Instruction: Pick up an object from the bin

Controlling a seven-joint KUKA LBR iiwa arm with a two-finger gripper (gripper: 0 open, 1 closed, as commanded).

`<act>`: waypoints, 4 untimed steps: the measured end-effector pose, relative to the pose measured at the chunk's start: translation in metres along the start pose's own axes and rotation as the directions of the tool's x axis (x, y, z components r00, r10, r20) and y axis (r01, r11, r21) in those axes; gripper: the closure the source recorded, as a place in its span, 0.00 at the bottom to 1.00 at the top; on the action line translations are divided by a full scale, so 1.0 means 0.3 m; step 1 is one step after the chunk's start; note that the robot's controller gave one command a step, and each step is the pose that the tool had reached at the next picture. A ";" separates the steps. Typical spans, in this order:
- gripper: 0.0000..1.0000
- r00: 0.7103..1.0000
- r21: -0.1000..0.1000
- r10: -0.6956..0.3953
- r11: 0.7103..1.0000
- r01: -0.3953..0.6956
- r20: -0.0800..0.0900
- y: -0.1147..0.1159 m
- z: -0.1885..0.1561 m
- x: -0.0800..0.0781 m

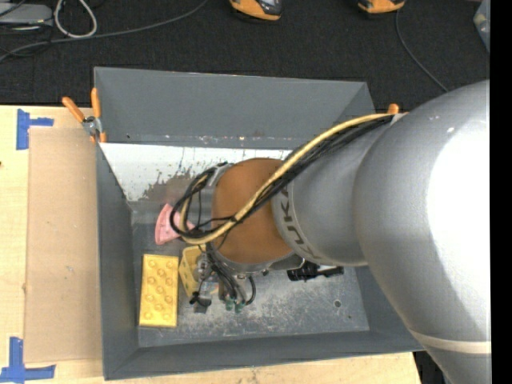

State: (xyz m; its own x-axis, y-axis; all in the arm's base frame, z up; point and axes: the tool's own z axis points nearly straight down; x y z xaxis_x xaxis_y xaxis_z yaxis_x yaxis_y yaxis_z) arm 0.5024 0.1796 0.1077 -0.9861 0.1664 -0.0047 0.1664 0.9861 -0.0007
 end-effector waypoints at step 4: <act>1.00 0.976 -0.003 -0.217 0.976 0.217 -0.001 -0.048 0.104 -0.017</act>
Offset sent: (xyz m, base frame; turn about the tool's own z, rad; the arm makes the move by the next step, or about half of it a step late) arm 0.0035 0.0069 -0.0377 0.0535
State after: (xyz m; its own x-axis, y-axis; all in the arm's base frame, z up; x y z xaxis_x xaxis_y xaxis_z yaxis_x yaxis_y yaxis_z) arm 0.5052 0.1645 0.0766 -0.9986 -0.0519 -0.0033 -0.0519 0.9987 0.0011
